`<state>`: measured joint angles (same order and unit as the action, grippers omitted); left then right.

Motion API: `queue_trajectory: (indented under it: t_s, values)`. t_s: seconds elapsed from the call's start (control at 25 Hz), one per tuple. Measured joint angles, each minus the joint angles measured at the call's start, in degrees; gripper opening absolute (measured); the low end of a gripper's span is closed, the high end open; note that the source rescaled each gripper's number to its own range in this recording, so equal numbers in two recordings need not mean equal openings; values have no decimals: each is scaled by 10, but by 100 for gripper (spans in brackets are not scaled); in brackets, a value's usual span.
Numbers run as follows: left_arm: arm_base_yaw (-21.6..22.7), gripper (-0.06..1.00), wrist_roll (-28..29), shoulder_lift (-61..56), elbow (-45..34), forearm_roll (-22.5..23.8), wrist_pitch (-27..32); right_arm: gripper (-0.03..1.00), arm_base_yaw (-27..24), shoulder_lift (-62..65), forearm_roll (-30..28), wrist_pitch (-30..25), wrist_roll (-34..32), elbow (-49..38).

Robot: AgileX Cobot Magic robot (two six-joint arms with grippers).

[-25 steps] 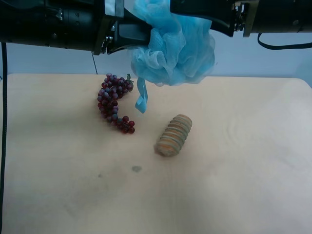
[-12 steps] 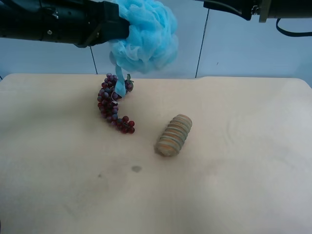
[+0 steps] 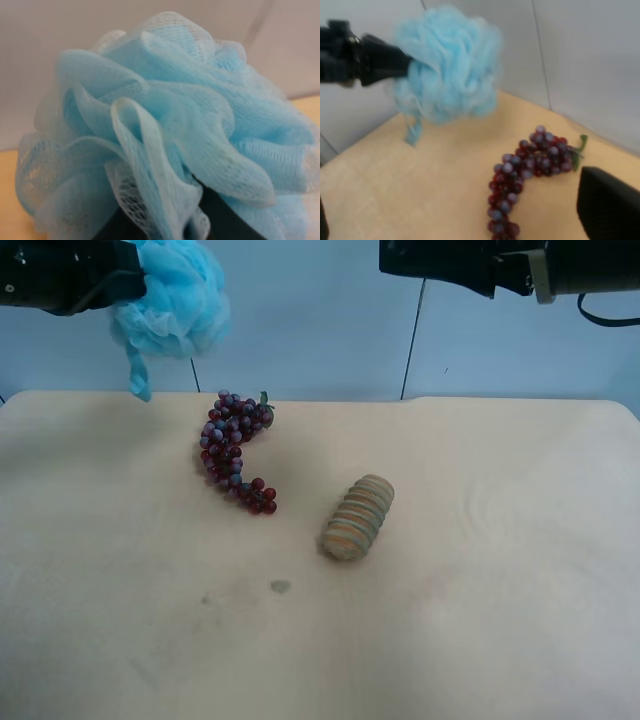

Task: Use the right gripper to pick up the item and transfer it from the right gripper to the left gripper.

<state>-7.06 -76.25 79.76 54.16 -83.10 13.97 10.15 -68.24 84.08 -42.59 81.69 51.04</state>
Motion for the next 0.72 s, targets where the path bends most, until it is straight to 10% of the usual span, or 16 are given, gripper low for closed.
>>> queue_trajectory:
  t_s: [0.72]
  values:
    - [124,0,-16,149,0,68,-79,97,0,0,-13,8,-15,0]
